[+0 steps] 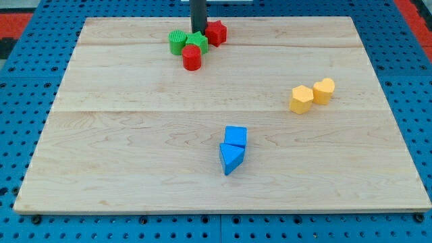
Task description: Push red star along with red circle to the center left
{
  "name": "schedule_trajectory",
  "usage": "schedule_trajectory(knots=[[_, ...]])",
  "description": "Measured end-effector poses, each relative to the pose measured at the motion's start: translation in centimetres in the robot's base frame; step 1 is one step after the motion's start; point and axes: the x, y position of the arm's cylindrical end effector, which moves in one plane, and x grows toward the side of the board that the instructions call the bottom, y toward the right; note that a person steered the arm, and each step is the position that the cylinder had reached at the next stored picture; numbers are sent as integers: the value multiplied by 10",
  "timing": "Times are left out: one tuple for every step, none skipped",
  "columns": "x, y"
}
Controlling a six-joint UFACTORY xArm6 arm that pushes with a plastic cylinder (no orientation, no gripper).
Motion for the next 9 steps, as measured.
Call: schedule_trajectory(knots=[[-17,21],[-37,28],[-44,61],[-6,68],[55,46],[82,26],[85,17],[81,58],[65,55]])
